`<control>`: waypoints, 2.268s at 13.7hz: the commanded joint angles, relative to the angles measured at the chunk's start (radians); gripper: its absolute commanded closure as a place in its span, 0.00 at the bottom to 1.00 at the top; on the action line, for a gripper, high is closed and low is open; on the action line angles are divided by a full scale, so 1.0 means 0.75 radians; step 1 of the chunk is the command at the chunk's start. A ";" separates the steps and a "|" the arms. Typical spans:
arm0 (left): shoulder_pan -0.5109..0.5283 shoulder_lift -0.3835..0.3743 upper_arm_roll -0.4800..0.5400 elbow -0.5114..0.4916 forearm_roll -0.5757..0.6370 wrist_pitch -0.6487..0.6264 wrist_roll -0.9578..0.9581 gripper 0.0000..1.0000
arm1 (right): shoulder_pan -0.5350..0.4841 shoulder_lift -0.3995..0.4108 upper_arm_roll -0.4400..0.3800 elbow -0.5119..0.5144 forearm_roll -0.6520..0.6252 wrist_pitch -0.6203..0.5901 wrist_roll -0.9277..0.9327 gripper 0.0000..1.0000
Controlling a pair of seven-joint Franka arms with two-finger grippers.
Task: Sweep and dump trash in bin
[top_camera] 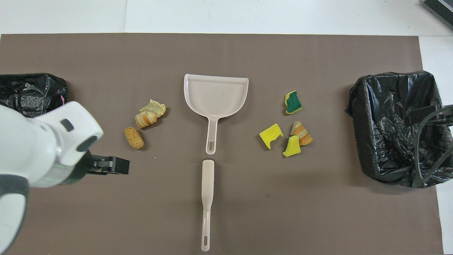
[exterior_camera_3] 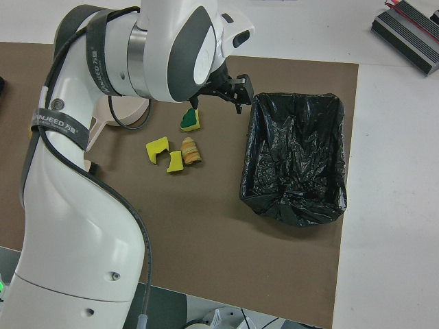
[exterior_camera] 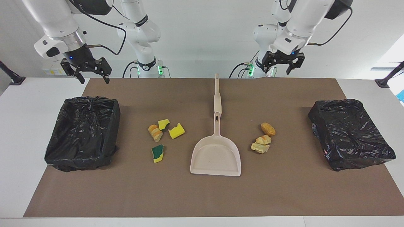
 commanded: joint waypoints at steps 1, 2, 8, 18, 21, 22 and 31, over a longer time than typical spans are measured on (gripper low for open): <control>-0.249 -0.099 0.022 -0.239 -0.004 0.110 -0.207 0.00 | -0.008 -0.025 0.007 -0.017 0.011 -0.015 0.025 0.00; -0.317 -0.129 0.022 -0.313 -0.004 0.186 -0.273 0.00 | -0.006 -0.025 0.007 -0.017 0.011 -0.015 0.025 0.00; -0.554 -0.093 0.020 -0.616 -0.018 0.632 -0.488 0.00 | -0.008 -0.025 0.007 -0.017 0.011 -0.015 0.025 0.00; -0.755 0.146 0.018 -0.770 -0.018 0.952 -0.642 0.00 | -0.010 -0.025 0.005 -0.017 -0.005 -0.033 0.021 0.00; -0.757 0.148 0.018 -0.766 -0.018 0.941 -0.635 0.11 | -0.004 -0.025 0.039 -0.012 -0.016 -0.043 0.027 0.00; -0.757 0.148 0.018 -0.766 -0.018 0.937 -0.623 0.27 | -0.002 -0.023 0.064 -0.006 -0.024 -0.055 0.031 0.00; -0.620 0.075 0.035 -0.631 -0.016 0.600 -0.444 1.00 | 0.094 0.104 0.146 0.037 -0.016 0.026 0.276 0.00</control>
